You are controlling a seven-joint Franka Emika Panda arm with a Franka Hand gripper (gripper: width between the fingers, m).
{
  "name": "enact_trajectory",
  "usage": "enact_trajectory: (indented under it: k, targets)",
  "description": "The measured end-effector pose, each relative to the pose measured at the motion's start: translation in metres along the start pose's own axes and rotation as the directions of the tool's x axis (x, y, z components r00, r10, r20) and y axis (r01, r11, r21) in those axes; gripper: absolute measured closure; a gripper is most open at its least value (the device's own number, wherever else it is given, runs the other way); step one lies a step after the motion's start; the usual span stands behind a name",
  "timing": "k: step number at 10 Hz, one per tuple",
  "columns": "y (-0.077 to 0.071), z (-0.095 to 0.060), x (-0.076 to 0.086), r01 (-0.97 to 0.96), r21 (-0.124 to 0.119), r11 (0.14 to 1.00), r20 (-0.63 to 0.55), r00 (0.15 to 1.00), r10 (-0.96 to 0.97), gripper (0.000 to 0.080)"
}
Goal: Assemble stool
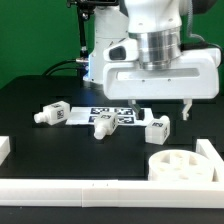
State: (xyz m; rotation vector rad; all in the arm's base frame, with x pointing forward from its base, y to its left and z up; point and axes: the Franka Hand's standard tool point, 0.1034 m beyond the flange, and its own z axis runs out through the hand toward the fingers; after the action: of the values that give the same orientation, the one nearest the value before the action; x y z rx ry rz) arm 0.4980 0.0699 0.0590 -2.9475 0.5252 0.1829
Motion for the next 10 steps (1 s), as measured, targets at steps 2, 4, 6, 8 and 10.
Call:
enact_trajectory:
  k: [2, 4, 6, 8, 10]
  targets:
    - [0.010, -0.004, 0.008, -0.066, -0.014, 0.998, 0.183, 0.981, 0.068, 0.0150]
    - [0.008, -0.004, 0.003, -0.038, -0.025, 0.999, 0.314, 0.948, 0.044, 0.0150]
    - [0.007, 0.006, 0.006, 0.082, 0.046, 0.996, 0.439, 0.893, -0.094, 0.0150]
    - [0.012, 0.013, 0.007, 0.146, 0.112, 0.983, 0.576, 0.797, -0.184, 0.0150]
    - [0.009, 0.015, 0.005, 0.147, 0.122, 0.982, 0.632, 0.751, -0.191, 0.0150]
